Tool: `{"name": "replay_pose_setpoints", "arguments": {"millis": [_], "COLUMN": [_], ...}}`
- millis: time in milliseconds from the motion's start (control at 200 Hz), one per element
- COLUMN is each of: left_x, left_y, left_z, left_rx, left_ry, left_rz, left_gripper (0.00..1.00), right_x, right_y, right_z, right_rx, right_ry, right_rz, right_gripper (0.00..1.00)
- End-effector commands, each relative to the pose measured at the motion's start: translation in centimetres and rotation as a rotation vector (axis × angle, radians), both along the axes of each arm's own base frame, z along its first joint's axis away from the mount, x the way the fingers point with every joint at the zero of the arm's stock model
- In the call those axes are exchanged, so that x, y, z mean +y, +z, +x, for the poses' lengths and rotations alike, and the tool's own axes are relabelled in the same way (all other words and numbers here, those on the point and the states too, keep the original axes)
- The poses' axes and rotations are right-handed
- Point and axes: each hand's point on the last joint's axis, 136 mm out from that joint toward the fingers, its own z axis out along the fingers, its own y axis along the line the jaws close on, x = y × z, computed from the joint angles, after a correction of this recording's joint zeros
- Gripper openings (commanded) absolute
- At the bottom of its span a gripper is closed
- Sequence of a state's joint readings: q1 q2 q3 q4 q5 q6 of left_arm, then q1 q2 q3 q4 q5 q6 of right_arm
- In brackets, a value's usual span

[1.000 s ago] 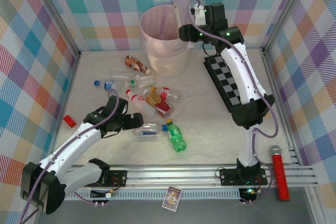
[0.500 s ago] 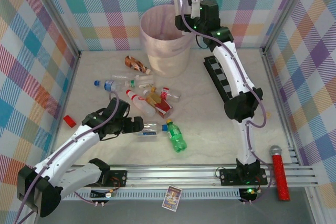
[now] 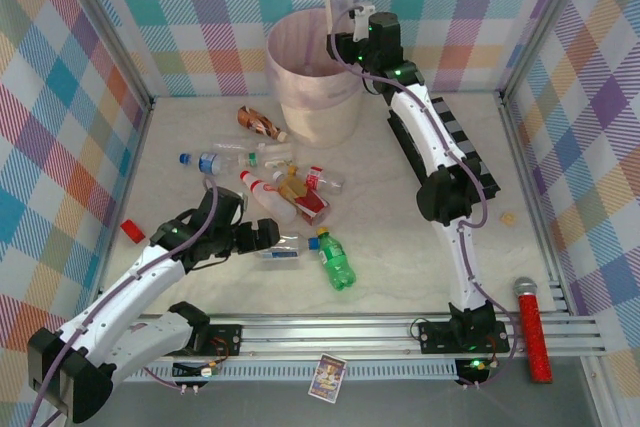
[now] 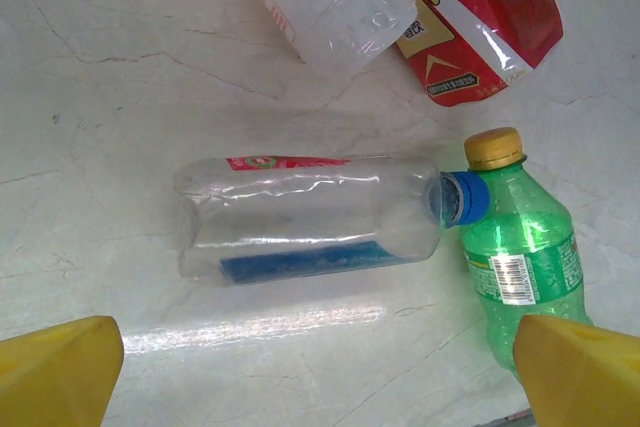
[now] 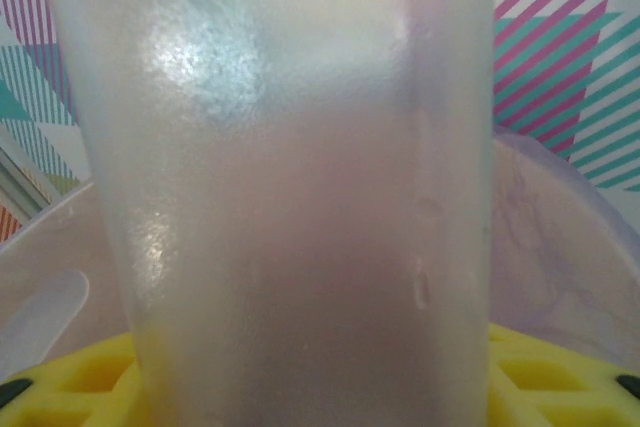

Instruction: Put the plastic bottles in the bin

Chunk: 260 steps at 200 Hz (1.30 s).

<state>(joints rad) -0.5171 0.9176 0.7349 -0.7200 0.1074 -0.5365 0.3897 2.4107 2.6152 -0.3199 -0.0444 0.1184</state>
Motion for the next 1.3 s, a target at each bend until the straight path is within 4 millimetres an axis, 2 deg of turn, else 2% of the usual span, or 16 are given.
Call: {"name": "replay_pose_setpoints", "arguments": {"millis": [0, 215, 525, 790, 970, 1205, 1295], "left_x": [-0.5, -0.6, -0.5, -0.4, -0.3, -0.5, -0.5], "left_y": [-0.4, -0.9, -1.0, -1.0, -0.9, -1.1, -1.2], "left_z": [-0.3, -0.1, 0.0, 0.0, 0.0, 0.2, 0.3], "left_rx": [0.009, 0.023, 0.017, 0.015, 0.014, 0.018, 0.019], "left_ry": [0.0, -0.01, -0.013, -0.012, -0.016, -0.017, -0.016], "left_rz": [-0.025, -0.005, 0.002, 0.005, 0.013, 0.015, 0.016], "left_gripper": [0.99, 1.0, 1.0, 1.0, 1.0, 1.0, 1.0], "right_x": [0.7, 0.9, 0.7, 0.5, 0.3, 0.0, -0.6], "right_y": [0.2, -1.5, -1.4, -0.8, 1.0, 7.2, 8.6], "right_z": [0.1, 0.3, 0.3, 0.0, -0.8, -4.4, -6.0], "right_rx": [-0.025, 0.007, -0.003, -0.018, -0.044, -0.086, -0.079], "right_ry": [0.033, 0.037, 0.031, 0.031, 0.039, 0.093, 0.095], "right_rz": [0.003, -0.022, -0.049, -0.077, -0.079, 0.003, 0.005], "right_gripper": [0.49, 0.56, 0.78, 0.82, 0.86, 0.9, 0.91]}}
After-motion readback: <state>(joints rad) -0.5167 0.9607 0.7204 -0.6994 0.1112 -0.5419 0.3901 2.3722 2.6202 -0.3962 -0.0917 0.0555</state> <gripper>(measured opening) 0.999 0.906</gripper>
